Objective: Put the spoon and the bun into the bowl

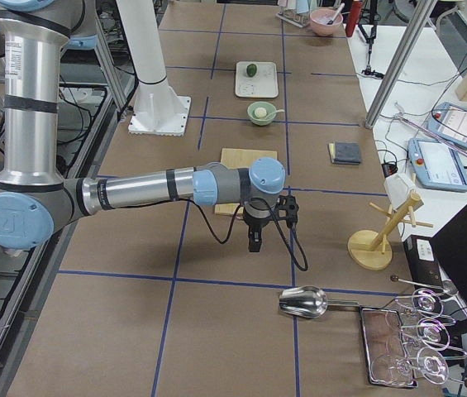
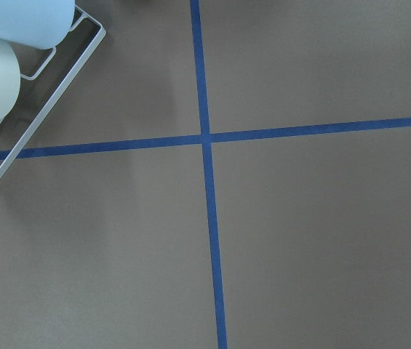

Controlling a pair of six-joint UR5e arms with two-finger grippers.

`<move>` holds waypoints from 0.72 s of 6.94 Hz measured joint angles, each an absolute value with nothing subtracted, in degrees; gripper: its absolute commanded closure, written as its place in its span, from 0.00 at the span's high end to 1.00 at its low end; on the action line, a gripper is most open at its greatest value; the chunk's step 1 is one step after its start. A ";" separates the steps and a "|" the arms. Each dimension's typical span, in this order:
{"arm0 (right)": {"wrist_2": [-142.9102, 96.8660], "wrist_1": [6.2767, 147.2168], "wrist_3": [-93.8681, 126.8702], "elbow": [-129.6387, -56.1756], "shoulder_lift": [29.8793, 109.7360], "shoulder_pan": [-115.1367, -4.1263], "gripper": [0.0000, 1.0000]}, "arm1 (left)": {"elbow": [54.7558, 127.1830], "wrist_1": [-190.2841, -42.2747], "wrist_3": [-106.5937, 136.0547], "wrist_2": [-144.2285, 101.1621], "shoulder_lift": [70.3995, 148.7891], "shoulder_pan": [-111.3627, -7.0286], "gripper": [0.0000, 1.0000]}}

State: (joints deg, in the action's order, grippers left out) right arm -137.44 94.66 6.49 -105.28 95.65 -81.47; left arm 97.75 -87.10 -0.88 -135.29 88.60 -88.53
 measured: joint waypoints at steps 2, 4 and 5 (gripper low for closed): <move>-137.23 94.66 5.85 -105.17 95.68 -81.46 1.00 | 97.22 -87.02 -0.88 -135.10 89.31 -88.45 1.00; -137.11 94.58 3.56 -103.36 95.67 -81.50 1.00 | 96.69 -86.97 -0.90 -135.07 89.87 -88.42 1.00; -137.04 94.52 1.18 -102.25 95.63 -81.63 1.00 | 96.34 -87.02 -0.94 -135.06 90.13 -88.42 1.00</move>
